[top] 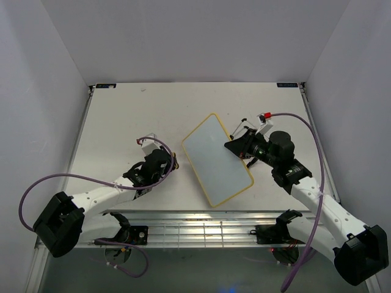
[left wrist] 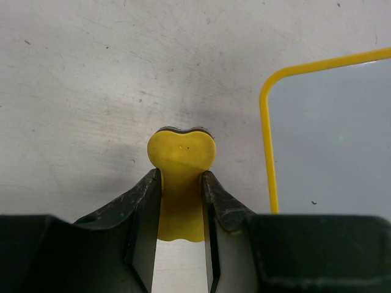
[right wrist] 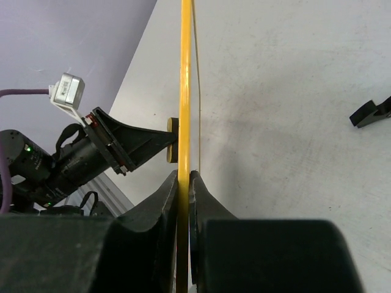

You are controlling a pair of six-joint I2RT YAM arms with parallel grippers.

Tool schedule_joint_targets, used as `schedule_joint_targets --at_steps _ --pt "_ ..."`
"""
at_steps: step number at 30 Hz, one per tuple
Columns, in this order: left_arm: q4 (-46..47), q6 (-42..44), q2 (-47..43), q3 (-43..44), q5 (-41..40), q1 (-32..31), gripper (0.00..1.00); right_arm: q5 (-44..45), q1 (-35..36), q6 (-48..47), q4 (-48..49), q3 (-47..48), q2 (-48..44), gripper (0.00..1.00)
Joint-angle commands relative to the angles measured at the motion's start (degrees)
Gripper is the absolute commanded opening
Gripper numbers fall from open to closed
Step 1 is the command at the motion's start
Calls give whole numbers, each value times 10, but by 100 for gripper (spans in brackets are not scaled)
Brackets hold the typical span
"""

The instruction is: Erase the whiteboard

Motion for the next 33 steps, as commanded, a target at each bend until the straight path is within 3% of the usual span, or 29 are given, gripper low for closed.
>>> schedule_joint_targets --at_steps 1,10,14,18,25,26,29,33 --pt "-103 -1 -15 40 -18 4 0 2 2 -43 29 66 -8 8" --pt "-178 3 8 66 -2 4 0 -2 -18 -155 -72 170 28 8" --pt "-199 10 43 86 -5 5 4 2 -36 -187 -127 216 34 8" --pt "-215 23 92 114 -6 5 15 33 -45 -226 -205 269 39 8" --pt "-250 44 148 158 -9 5 42 82 -59 -289 -308 344 40 8" --pt "-254 45 148 161 -10 5 55 89 -61 -291 -322 347 39 8" --pt "-261 49 135 165 -6 5 75 96 -69 -297 -330 346 38 8" --pt "-281 53 109 168 -3 4 87 72 -86 -302 -330 341 39 8"
